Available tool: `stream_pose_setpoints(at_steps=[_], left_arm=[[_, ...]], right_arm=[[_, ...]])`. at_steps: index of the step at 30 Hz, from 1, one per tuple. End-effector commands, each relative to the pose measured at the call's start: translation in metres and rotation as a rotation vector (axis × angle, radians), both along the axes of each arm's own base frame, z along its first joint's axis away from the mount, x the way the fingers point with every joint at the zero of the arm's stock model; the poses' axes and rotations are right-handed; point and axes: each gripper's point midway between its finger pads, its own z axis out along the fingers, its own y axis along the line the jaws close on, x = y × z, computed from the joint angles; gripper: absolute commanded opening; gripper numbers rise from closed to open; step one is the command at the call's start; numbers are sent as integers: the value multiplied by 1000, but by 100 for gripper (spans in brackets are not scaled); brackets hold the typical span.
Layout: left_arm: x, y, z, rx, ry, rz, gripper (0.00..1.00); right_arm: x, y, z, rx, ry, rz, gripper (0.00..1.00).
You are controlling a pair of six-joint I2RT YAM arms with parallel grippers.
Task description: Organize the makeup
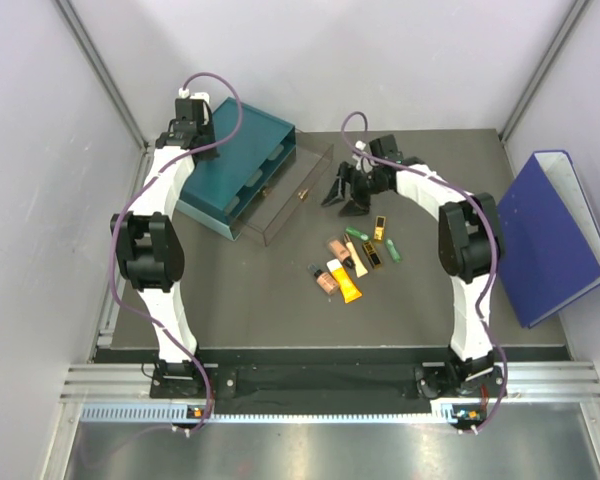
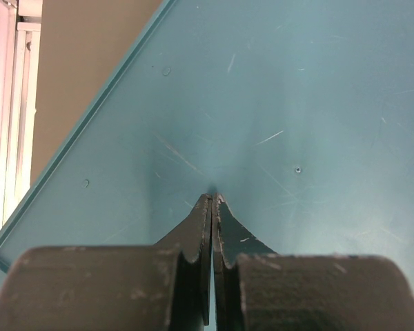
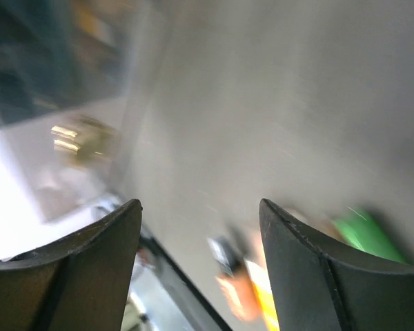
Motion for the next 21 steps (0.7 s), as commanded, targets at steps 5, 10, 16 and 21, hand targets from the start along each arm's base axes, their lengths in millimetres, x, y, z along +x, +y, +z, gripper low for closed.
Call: stream_pose_setpoints(at_steps=[5,10,16,21], left_arm=[[-16,-1,-46,-9,139,-7,0],[-16,-1,-50,-5,147,-8,0],[-15,-1,-52,-1,151,-13,0],[-17,1,-58,12,170,-12,0]], right_arm=[[-33,-80,2,-406,-117,43,69],[-29,-114,2,-598,-174,-19,69],[-38,-107,14,-667,-274,86,70],[-58,-74,7,-718,-364,301,70]])
